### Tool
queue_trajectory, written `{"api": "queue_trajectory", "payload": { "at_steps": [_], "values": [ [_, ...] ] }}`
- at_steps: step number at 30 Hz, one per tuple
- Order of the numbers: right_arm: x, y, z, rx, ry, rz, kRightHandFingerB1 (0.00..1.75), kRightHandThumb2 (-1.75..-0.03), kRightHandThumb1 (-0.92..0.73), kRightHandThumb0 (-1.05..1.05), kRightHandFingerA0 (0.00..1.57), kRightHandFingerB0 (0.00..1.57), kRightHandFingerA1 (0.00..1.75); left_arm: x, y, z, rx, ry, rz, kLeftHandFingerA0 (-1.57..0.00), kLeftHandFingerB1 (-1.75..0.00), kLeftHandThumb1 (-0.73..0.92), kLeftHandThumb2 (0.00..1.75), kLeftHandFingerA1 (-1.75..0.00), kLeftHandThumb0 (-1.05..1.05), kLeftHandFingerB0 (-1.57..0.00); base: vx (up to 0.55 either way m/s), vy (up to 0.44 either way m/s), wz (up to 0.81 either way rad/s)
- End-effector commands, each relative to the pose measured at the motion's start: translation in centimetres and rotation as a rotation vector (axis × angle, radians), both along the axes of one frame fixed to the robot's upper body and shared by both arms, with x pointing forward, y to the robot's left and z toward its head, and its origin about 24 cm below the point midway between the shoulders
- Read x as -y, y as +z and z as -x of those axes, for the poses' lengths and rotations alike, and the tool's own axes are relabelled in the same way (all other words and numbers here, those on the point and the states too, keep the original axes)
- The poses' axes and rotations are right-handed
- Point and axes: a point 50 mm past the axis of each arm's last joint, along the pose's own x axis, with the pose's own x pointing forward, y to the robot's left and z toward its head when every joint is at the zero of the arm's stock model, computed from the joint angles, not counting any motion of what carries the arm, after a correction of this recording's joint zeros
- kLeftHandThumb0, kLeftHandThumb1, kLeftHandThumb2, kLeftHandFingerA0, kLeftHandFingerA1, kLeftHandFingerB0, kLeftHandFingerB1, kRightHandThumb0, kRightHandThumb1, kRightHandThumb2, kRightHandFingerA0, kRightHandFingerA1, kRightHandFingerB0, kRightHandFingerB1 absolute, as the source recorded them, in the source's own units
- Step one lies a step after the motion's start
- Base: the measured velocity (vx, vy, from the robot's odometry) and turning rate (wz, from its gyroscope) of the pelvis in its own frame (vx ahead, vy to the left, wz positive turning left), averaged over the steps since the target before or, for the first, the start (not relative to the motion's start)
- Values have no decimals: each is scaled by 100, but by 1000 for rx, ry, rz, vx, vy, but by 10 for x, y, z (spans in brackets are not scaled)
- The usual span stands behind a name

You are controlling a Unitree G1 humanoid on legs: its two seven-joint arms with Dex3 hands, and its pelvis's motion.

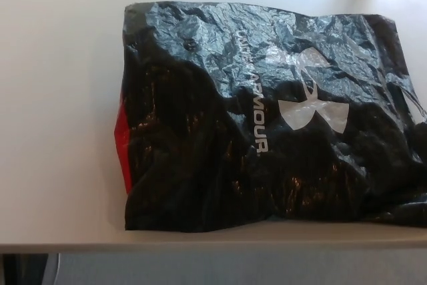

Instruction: A plastic bag is kept in the middle of the desk and the robot uses both its hands to grab the bag from the left and right and brings its hands close together to compress the bag

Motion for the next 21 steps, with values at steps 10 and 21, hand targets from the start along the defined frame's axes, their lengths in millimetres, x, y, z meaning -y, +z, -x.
{"api": "queue_trajectory", "payload": {
  "at_steps": [10, 21],
  "values": [
    [7, 57, 4, 363, 157, 76, 34, -105, -73, -65, 1, 3, 40, -12, 61, 12, 488, -8, -107, -31, -31, 88, 66, -37, -62, -24, 0, 0, 0],
    [23, 127, -28, 674, 63, 117, 27, -107, -76, -74, 0, 8, 33, -18, 141, 1, 837, -16, -186, -29, -29, 90, 67, -37, -68, -19, 0, 0, 0]
  ]
}}
